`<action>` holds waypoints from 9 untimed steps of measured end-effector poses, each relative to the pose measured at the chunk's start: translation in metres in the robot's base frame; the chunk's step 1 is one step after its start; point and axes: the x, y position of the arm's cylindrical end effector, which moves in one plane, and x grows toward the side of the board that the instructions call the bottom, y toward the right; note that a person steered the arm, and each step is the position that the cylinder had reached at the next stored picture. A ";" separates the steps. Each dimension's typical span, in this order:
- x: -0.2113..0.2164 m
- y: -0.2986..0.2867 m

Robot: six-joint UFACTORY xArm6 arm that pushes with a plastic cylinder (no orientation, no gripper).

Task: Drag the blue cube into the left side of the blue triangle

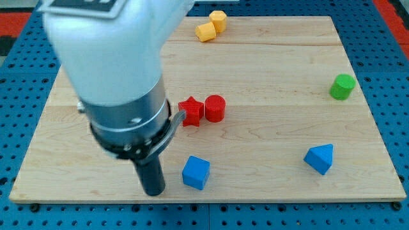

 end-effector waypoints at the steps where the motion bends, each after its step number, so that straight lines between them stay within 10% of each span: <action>1: -0.023 0.050; 5: -0.068 0.199; 9: -0.099 0.218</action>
